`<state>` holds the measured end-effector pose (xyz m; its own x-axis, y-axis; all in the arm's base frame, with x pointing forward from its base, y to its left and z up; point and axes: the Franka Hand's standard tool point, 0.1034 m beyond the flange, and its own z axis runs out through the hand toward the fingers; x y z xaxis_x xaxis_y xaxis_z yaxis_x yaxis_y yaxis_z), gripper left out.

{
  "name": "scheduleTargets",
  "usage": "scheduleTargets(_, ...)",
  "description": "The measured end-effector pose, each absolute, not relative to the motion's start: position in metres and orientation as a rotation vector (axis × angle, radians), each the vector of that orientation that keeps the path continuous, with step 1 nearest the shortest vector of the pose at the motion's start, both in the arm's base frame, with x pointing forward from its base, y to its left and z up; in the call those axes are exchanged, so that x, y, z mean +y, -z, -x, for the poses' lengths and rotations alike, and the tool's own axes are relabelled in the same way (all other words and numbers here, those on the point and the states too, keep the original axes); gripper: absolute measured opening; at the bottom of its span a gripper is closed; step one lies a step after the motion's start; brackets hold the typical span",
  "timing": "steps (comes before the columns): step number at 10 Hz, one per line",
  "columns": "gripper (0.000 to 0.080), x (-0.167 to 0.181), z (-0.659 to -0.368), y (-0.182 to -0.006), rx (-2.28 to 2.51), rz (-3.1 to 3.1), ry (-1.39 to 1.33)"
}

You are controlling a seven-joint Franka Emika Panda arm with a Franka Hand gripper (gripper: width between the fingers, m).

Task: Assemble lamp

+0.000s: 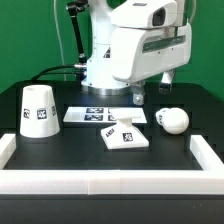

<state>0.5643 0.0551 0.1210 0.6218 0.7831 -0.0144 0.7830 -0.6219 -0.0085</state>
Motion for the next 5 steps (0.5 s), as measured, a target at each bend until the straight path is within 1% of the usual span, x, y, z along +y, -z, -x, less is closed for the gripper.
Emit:
scheduleTargets(2, 0.0699, 0.054, -0.564, -0.120, -1.363, 2.829, -0.028)
scheduleTargets(3, 0.0699, 0.045, -0.556, -0.118, -1.336, 2.848, -0.012)
scheduleTargets(5, 0.0699, 0.024, -0.533, -0.108, -1.251, 2.896, -0.011)
